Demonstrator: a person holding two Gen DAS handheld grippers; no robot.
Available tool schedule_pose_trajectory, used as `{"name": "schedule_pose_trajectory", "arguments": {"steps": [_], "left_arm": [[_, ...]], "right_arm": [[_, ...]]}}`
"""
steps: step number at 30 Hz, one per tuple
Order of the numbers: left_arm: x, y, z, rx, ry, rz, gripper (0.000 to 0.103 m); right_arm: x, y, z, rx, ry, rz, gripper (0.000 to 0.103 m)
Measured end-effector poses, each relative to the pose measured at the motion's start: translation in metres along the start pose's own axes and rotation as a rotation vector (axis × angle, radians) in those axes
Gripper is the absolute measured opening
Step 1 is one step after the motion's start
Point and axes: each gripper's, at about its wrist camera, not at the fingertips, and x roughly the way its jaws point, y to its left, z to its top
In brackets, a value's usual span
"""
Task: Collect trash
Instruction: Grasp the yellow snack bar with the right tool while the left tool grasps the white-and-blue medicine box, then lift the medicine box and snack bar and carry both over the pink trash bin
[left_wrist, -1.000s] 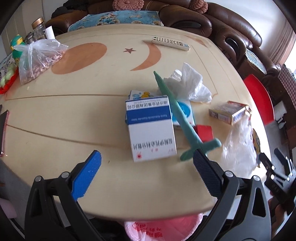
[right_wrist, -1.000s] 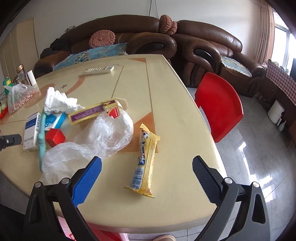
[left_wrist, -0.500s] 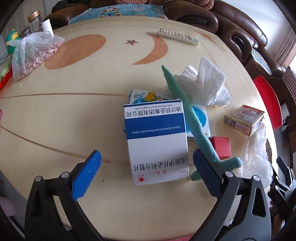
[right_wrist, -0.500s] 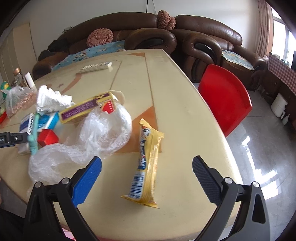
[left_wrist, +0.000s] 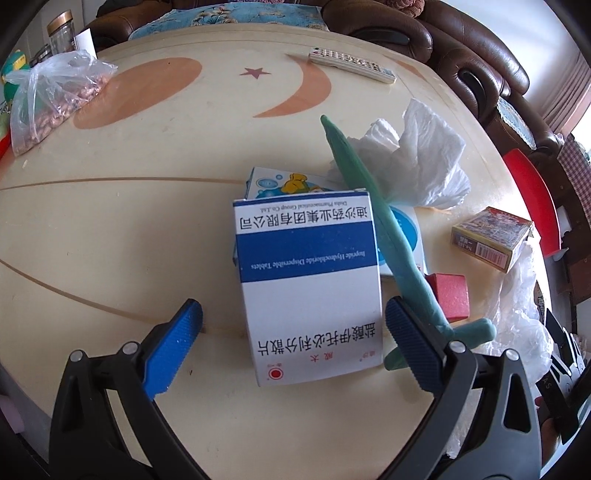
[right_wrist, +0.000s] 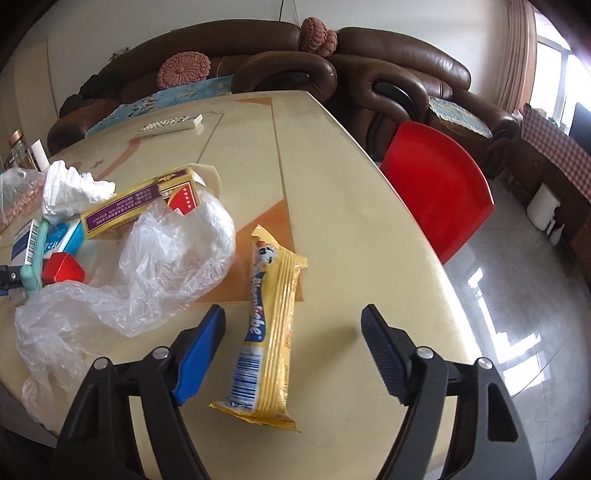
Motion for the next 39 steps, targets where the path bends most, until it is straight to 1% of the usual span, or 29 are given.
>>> {"name": "schedule_pose_trajectory", "arguments": {"steps": [3,4,7,8,10,11,13,15,16,20,21,22,26,29,34,39], "left_arm": [[0.000,-0.001,0.000,-0.004,-0.011,0.004,0.097],[0.000,-0.001,0.000,-0.004,-0.012,0.005,0.097],[0.000,0.000,0.001,-0.012,-0.015,0.006,0.095],[0.000,0.000,0.001,-0.019,-0.019,0.012,0.094],[0.000,0.001,0.002,-0.017,-0.022,0.030,0.087],[-0.001,0.001,0.001,-0.012,-0.022,0.037,0.085],[-0.003,0.000,0.000,-0.006,-0.027,0.047,0.075],[-0.005,0.000,-0.001,-0.002,-0.031,0.044,0.070],[-0.006,0.001,-0.001,-0.004,-0.032,0.044,0.066],[-0.007,0.005,-0.001,-0.014,-0.031,0.026,0.064],[-0.008,0.006,-0.002,-0.014,-0.033,0.023,0.064],[-0.008,0.006,-0.002,-0.014,-0.034,0.023,0.064],[-0.010,0.010,-0.004,-0.010,-0.049,0.029,0.064],[-0.015,0.013,-0.006,-0.010,-0.071,0.017,0.064],[-0.021,0.014,-0.009,0.006,-0.089,0.017,0.064],[-0.027,0.013,-0.012,0.020,-0.106,0.010,0.064]], "right_arm": [[0.001,0.000,0.000,0.004,-0.010,0.008,0.072],[0.002,-0.002,0.000,0.017,-0.008,0.024,0.070],[0.002,-0.003,-0.001,0.021,-0.014,0.024,0.066],[0.002,-0.002,-0.001,0.018,-0.014,0.027,0.062],[0.001,0.000,-0.001,0.008,-0.017,0.031,0.055],[0.000,0.002,-0.001,0.002,-0.020,0.035,0.051],[0.000,0.004,-0.001,-0.005,-0.023,0.041,0.046],[0.000,0.005,-0.001,-0.011,-0.022,0.046,0.043],[0.000,0.006,0.000,-0.016,-0.022,0.050,0.040],[-0.001,0.014,0.000,-0.046,-0.019,0.062,0.025],[-0.002,0.014,0.000,-0.044,-0.019,0.066,0.024],[-0.001,0.012,0.000,-0.035,-0.017,0.064,0.019],[-0.002,0.001,0.001,0.026,-0.004,0.111,0.018],[-0.004,-0.003,0.002,0.038,-0.017,0.092,0.017],[-0.019,-0.007,0.006,0.041,-0.085,0.037,0.017],[-0.029,0.000,0.008,0.012,-0.122,0.024,0.017]]}}
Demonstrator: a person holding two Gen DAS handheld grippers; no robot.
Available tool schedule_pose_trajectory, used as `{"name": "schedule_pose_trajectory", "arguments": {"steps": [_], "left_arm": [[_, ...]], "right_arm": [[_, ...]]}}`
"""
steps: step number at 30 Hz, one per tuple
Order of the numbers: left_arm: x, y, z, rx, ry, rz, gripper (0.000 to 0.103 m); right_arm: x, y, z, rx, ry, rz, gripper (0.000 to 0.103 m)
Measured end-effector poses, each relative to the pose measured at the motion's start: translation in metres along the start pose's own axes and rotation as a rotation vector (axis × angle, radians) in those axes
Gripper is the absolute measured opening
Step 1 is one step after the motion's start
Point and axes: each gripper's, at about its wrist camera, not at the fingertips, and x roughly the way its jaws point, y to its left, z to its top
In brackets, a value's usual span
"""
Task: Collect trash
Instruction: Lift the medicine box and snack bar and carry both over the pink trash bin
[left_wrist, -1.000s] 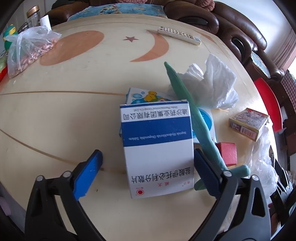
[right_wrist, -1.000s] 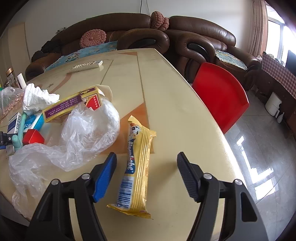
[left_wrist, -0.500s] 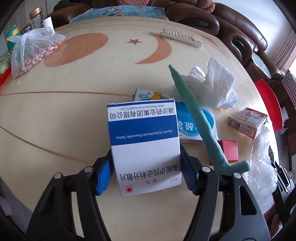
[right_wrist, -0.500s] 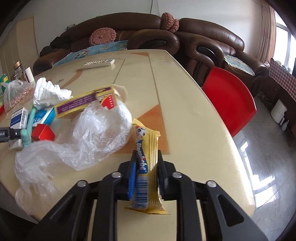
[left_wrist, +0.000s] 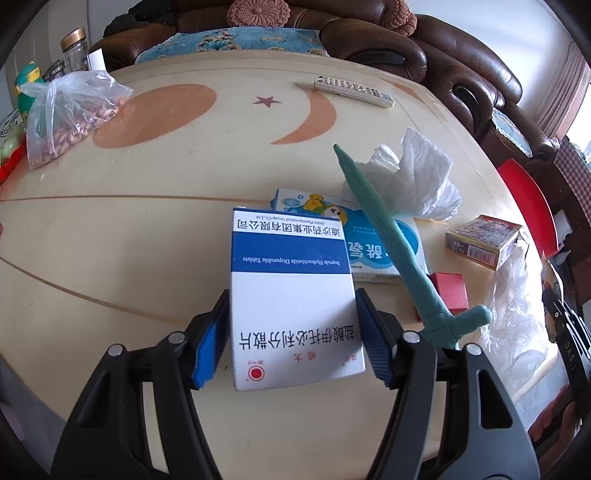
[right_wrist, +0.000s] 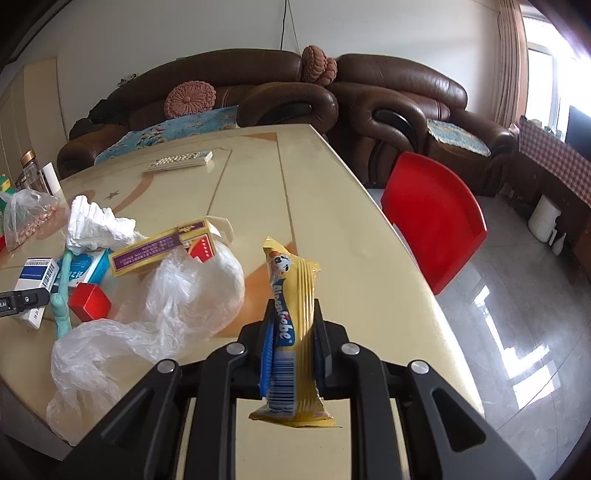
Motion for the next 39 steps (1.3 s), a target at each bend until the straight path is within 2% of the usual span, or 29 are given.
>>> {"name": "schedule_pose_trajectory", "arguments": {"steps": [5,16,20,26,31,39], "left_arm": [[-0.004,-0.003,-0.002,0.022,-0.014,-0.002,0.064],[0.010,0.001,-0.005,0.026,0.056,0.025,0.063],[0.001,0.004,-0.003,0.010,0.033,0.030,0.062],[-0.017,-0.004,-0.003,0.038,-0.010,-0.005,0.062],[-0.030,-0.009,-0.004,0.062,-0.053,0.004,0.062],[-0.057,-0.014,-0.006,0.074,-0.107,0.006,0.062]], "right_arm": [[-0.008,0.006,0.005,-0.014,-0.028,0.001,0.017],[-0.009,0.000,0.005,0.022,-0.019,0.015,0.018],[-0.008,-0.002,0.005,0.033,-0.021,0.012,0.018],[-0.012,-0.004,0.005,0.047,-0.032,0.010,0.018],[-0.020,0.002,0.006,0.034,-0.044,0.023,0.018],[-0.057,0.025,0.015,-0.027,-0.108,0.057,0.018]]}}
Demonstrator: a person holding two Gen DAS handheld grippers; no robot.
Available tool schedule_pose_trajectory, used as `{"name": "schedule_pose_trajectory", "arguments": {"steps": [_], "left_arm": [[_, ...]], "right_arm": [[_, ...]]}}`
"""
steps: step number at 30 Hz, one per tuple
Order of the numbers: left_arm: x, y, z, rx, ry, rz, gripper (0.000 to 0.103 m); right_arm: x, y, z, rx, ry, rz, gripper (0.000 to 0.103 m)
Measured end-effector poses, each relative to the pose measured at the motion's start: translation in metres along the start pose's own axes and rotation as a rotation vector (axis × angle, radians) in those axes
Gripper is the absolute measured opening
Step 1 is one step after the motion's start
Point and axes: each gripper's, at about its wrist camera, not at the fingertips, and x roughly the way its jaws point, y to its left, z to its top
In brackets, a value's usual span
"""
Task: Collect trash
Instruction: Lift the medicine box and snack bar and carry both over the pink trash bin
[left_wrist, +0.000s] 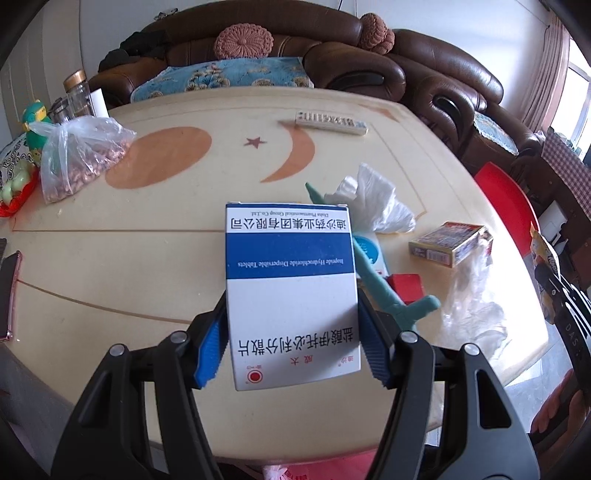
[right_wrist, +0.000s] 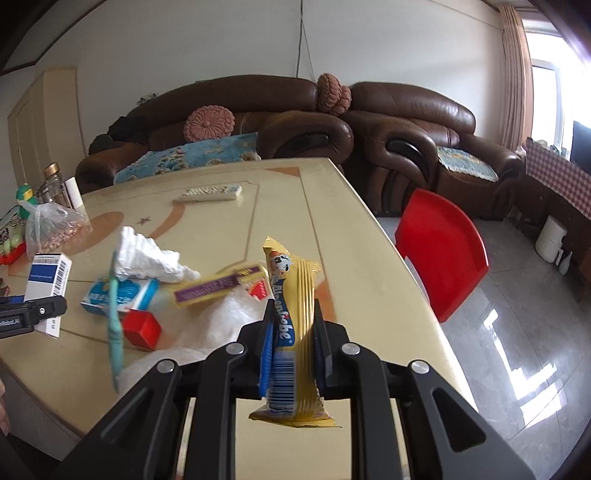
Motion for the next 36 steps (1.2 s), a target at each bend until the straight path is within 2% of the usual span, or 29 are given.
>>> {"name": "schedule_pose_trajectory", "arguments": {"steps": [6,14,26,36], "left_arm": [[-0.041,-0.002,-0.001,0.014,-0.064,-0.004,0.062],[-0.084,-0.001,-0.021,0.024,-0.085,-0.009,0.062],[-0.155,-0.014,-0.051,0.062,-0.151,-0.044,0.062],[-0.181,-0.011,-0.084,0.074,-0.136,-0.069,0.062]], "right_arm": [[-0.035,0.019,0.011,-0.038,-0.038,0.031,0.018],[-0.086,0.047,0.012,-0.073,-0.056,0.099,0.018],[-0.168,0.058,0.010,-0.088,-0.133,0.119,0.018],[-0.203,0.059,-0.013,-0.116,-0.109,0.151,0.018]]}}
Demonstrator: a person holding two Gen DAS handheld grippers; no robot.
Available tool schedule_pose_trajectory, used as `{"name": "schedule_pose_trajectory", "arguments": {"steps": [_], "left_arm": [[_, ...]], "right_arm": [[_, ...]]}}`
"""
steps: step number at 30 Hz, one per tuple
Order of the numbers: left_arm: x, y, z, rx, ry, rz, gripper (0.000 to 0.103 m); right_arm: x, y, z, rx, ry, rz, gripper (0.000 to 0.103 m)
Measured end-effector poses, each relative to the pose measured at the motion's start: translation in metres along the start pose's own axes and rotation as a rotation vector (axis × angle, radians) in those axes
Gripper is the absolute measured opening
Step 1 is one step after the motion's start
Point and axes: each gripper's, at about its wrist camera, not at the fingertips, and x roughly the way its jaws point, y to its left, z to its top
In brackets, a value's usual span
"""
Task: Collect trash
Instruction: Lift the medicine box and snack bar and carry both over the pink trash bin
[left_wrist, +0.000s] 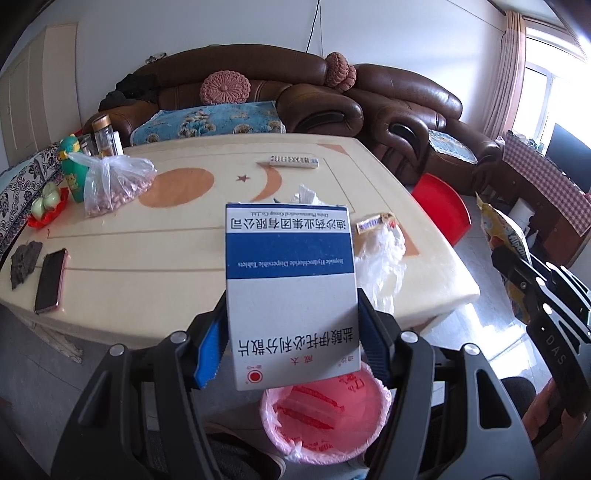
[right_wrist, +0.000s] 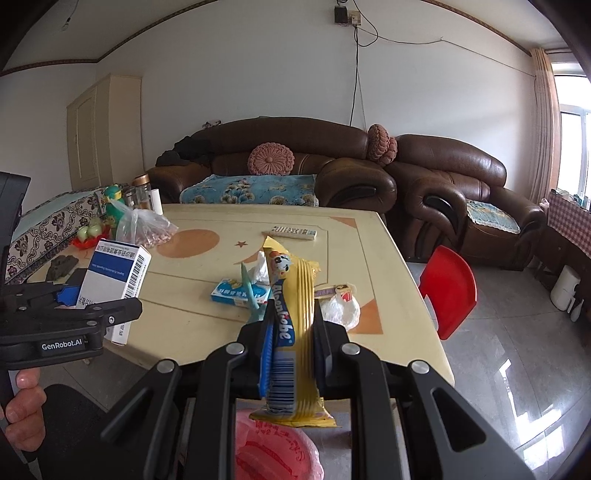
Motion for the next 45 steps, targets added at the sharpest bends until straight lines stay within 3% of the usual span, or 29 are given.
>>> {"name": "schedule_pose_trajectory", "arguments": {"steps": [20,45], "left_arm": [[0.026,-0.022,-0.064,0.064,0.116,-0.050,0.062],[0.096,-0.027,-0.116,0.071,0.310,-0.076,0.062]], "right_arm": [[0.009,0.021,-0.062,-0.022,0.149,0.040,0.018],[0.072,0.029,-0.123,-0.002,0.358,0.113,0.018]]}}
